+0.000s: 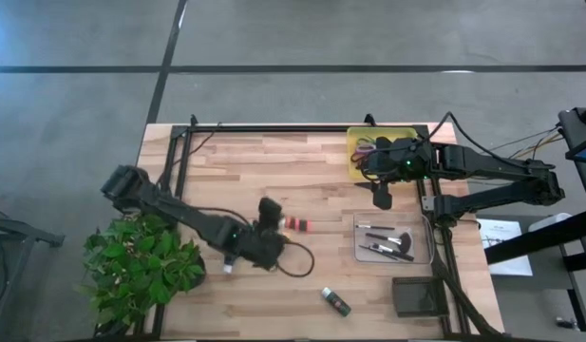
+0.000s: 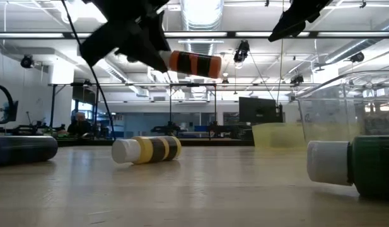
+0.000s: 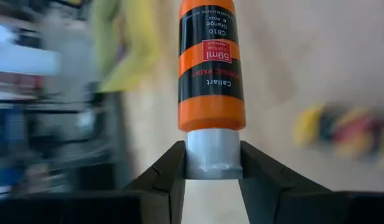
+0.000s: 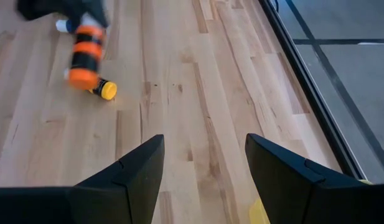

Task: Pick & Place Paint Supplies
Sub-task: Put the orange paint bottle into the black bin

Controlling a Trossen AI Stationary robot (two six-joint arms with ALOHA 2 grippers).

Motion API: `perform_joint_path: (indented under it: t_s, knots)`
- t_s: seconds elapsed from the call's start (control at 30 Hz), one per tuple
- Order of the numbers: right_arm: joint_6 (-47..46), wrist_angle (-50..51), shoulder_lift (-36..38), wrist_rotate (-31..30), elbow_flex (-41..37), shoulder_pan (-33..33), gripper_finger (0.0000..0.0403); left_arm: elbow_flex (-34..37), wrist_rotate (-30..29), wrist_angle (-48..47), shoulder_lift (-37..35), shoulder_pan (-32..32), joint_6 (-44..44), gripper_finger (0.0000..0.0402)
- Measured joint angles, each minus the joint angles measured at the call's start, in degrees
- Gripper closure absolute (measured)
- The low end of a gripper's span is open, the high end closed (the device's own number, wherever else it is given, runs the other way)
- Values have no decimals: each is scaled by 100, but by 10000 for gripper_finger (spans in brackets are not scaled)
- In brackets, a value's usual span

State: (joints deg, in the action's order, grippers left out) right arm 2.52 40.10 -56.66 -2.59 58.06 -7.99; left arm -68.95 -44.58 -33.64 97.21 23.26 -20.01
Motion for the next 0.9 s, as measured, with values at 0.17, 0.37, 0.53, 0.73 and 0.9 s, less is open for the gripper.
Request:
perform_joint_path:
  t_s: [0.17, 0.37, 0.53, 0.73, 0.9]
  knots:
    - [2, 1, 0, 0, 0, 0, 178, -363, -380, -528, 0, -368, -1977, 287]
    - [43, -1, 0, 0, 0, 17, 178, -382, -1020, -852, 11, -694, -3516, 287]
    - [55, -3, 0, -2, 0, 15, 178, -249, -1460, -1268, 13, -842, -4563, 287]
    - [71, -4, 0, -2, 0, 15, 178, 197, -1737, -1381, 22, -925, -5469, 287]
    - [85, -5, 0, -2, 0, 15, 178, 646, -1714, -1394, 22, -937, -5599, 287]
